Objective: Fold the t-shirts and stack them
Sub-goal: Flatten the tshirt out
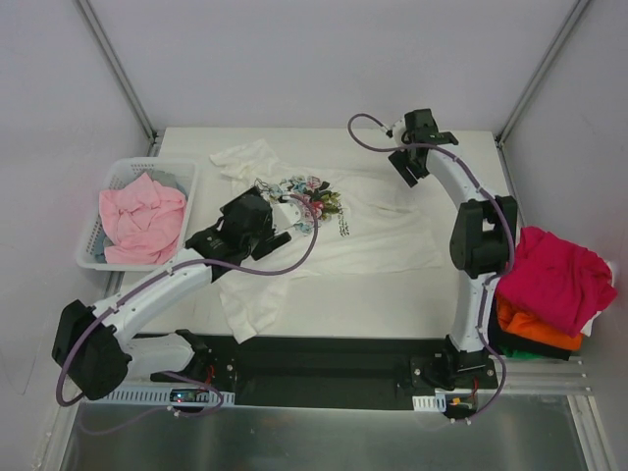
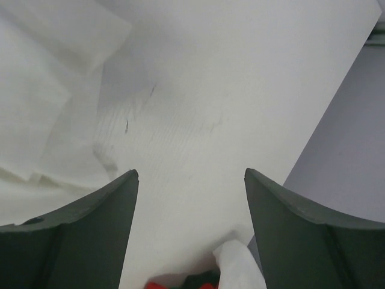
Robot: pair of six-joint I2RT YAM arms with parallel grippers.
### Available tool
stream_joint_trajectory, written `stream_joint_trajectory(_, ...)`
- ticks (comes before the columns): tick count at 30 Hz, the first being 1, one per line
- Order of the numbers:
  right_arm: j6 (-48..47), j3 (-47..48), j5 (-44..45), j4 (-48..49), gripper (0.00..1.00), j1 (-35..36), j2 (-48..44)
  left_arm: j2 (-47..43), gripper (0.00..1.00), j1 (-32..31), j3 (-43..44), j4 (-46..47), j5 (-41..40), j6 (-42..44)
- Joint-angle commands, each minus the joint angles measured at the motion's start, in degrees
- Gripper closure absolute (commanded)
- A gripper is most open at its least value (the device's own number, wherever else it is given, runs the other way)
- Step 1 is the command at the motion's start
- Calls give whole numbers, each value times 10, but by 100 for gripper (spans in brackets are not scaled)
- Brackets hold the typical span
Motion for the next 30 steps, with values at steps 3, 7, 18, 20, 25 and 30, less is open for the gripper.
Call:
stream_joint_trajectory(3,-15,114,16,12,25,12,98,81,1,14,9,60,22,-6)
stream_joint_trajectory(7,-31,142,-8,21,25,13,127,120,1,24,18,76,26,-9)
stream_joint_trajectory(18,-19,129,-90,2,33,27,112,185,1,28,43,76,23,-27)
stream_joint_trajectory(20,-13,130,-107,-2,37,31,117,196,1,28,45,77,24,-27)
stream_joint_trajectory(25,-12,133,-118,-2,46,46,124,220,1,29,52,77,25,-28)
stream_joint_trajectory(30,-13,131,-122,0,50,49,130,236,1,30,46,78,27,-31)
